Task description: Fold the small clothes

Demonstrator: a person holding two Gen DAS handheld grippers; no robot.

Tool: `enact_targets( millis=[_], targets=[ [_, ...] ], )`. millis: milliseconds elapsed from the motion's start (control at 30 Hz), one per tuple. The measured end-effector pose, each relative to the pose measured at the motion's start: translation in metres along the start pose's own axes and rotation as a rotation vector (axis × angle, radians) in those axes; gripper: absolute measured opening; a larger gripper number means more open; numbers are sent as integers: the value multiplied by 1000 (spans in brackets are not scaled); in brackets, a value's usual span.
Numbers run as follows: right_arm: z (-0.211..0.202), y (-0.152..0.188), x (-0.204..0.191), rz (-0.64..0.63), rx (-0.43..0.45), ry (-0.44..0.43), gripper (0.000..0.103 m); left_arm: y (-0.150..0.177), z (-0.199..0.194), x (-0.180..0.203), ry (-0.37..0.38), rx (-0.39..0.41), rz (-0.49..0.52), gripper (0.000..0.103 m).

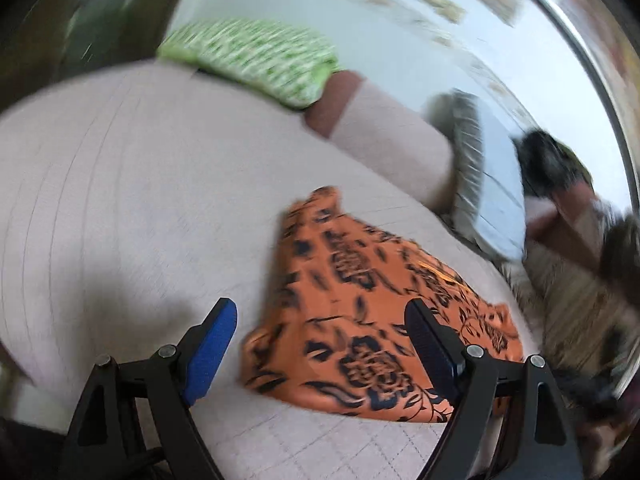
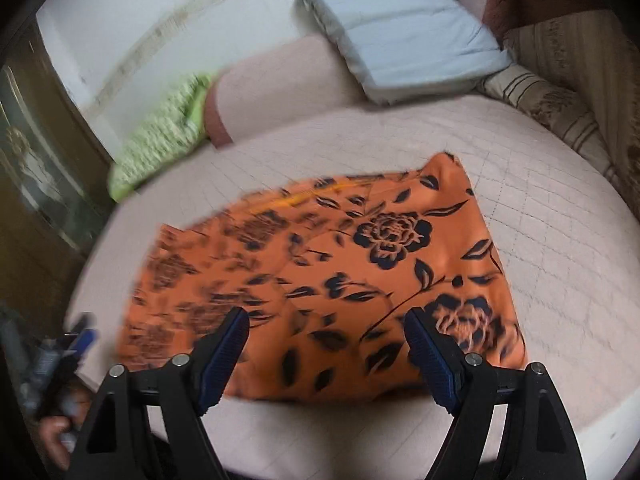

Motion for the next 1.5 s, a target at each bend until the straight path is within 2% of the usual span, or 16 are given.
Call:
enact_targets(
  millis=[67,233,300,400,500,600,633,767,867,1033,1067,1100,1267,1333,1400,1500],
  targets=[
    [45,8,15,31,-163,31,83,0,8,-14,34,-60,-78,86],
    [54,11,-1,-21,-181,19,100,16,35,-13,49,-210,-113,84],
    [58,15,-8,-86,-195,42,102,26,46,-14,-45,-271,-64,14],
    [58,16,-9,-90,-194,39,102,19,35,-15,-48,-250,-82,11],
    [58,15,-6,-66,-195,11,102,9,3,32,-79,-42,189,11],
    [57,14,-5,-49,-206,8,102,37,57,-4,-160,-332,20,15],
    [56,13,-3,-51,-209,9,102,37,58,-13,-127,-311,-49,15],
    [56,14,-5,-83,-214,-3,102,6,33,11,-116,-188,-23,79],
    [56,15,-5,-70,-207,-16,102,-28,29,36,-103,-42,34,97],
    [53,15,-3,-63,-208,-33,102,-51,119,36,-149,-266,80,93],
    [52,16,-3,-59,-207,-40,102,-40,142,22,-168,-387,59,19],
    [51,16,-2,-52,-206,-52,102,-31,148,7,-148,-452,-7,12],
    [52,14,3,-33,-209,-70,102,-34,110,51,-148,-212,220,14],
    [51,13,2,-39,-219,-55,102,-16,143,12,-205,-376,57,25],
    [48,13,1,-45,-224,-56,102,-24,135,0,-132,-338,-100,30],
    [35,10,10,21,-197,-113,102,-39,94,17,-259,-147,36,45]
  ],
)
Point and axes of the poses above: each gripper's, at about its wrist camera, not at the fingertips, and z roughly the way its jaws point, x to its right, y to its underside, the point moved 4 cm from there along z, roughly the way its jaws point, and after that the axes turned 1 degree about -x, right-handed, at the moved point
